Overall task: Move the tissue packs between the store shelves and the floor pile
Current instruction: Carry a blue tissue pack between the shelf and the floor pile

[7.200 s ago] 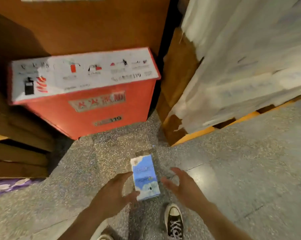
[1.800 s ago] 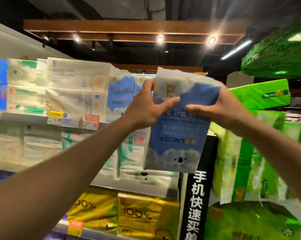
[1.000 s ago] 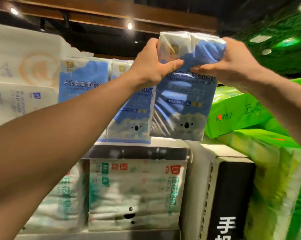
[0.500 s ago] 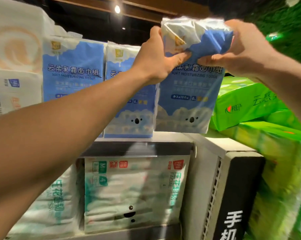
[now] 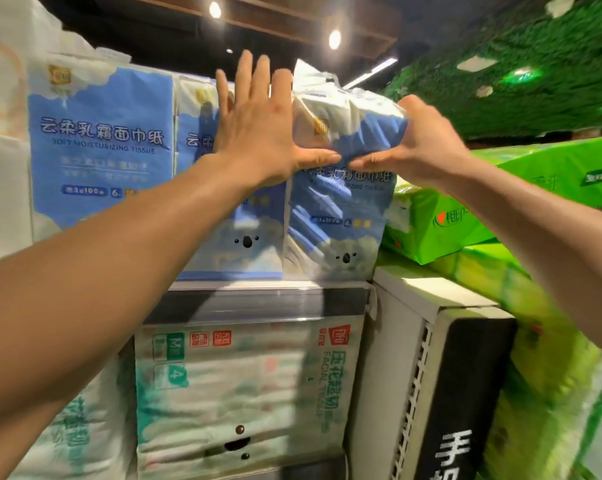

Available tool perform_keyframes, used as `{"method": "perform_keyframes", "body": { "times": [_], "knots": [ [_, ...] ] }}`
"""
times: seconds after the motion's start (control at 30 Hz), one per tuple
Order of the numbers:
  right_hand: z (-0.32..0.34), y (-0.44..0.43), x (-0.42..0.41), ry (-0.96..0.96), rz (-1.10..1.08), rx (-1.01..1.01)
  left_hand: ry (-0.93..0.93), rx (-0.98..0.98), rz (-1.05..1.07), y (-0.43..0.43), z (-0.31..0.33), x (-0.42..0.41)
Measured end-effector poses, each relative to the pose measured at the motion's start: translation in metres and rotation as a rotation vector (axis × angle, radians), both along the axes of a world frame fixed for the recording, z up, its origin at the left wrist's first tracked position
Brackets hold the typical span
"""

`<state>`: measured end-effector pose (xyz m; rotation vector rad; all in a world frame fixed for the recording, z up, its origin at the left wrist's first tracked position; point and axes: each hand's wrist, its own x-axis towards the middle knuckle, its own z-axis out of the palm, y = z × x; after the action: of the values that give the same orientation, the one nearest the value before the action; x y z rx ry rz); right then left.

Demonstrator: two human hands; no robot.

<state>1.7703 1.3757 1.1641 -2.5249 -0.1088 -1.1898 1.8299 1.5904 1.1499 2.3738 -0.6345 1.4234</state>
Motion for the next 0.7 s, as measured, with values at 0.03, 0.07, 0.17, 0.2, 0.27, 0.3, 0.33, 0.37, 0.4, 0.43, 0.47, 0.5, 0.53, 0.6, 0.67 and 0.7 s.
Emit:
{"method": "perform_keyframes", "body": {
  "times": [0.03, 0.07, 0.17, 0.2, 0.27, 0.3, 0.33, 0.37, 0.4, 0.43, 0.47, 0.5, 0.53, 0.6, 0.67, 0.7],
  "knots": [
    [0.004, 0.001, 0.003, 0.028, -0.013, -0.011, -0.006, 0.01, 0.013, 0.0, 0.0, 0.003],
    [0.006, 0.002, 0.007, 0.055, -0.032, -0.017, -0.018, 0.035, 0.03, -0.002, 0.001, 0.005],
    [0.013, 0.004, 0.017, 0.137, -0.048, -0.025, -0.009, 0.11, 0.081, -0.004, 0.007, 0.012],
    [0.014, 0.005, 0.02, 0.149, -0.051, -0.041, 0.007, 0.118, 0.103, -0.003, 0.009, 0.014],
    [0.016, 0.001, 0.029, 0.167, -0.024, -0.049, 0.039, 0.129, 0.146, -0.003, 0.01, 0.016],
    [0.017, 0.0, 0.031, 0.177, -0.01, -0.035, 0.049, 0.133, 0.155, -0.004, 0.01, 0.016],
    [0.018, 0.001, 0.029, 0.187, -0.003, -0.02, 0.056, 0.133, 0.155, -0.005, 0.01, 0.015],
    [0.018, 0.0, 0.027, 0.202, -0.014, -0.004, 0.056, 0.134, 0.151, -0.005, 0.01, 0.012],
    [0.017, 0.0, 0.023, 0.213, -0.029, 0.006, 0.051, 0.136, 0.143, -0.006, 0.009, 0.009],
    [0.018, 0.0, 0.017, 0.229, -0.038, 0.013, 0.043, 0.142, 0.134, -0.005, 0.009, 0.005],
    [0.019, -0.002, 0.013, 0.238, -0.031, 0.008, 0.039, 0.151, 0.123, -0.002, 0.008, 0.0],
    [0.02, -0.004, 0.01, 0.229, -0.018, -0.004, 0.038, 0.164, 0.107, 0.002, 0.007, -0.007],
    [0.022, -0.005, 0.007, 0.2, -0.013, -0.016, 0.039, 0.178, 0.082, 0.008, 0.007, -0.013],
    [0.023, -0.002, -0.002, 0.097, -0.004, -0.047, 0.029, 0.226, 0.047, 0.023, 0.003, -0.03],
    [0.021, 0.009, -0.014, -0.011, 0.056, -0.123, 0.042, 0.274, 0.045, 0.042, -0.002, -0.045],
    [0.019, 0.016, -0.019, -0.022, 0.077, -0.164, 0.07, 0.282, 0.053, 0.053, -0.006, -0.051]
  ]
}}
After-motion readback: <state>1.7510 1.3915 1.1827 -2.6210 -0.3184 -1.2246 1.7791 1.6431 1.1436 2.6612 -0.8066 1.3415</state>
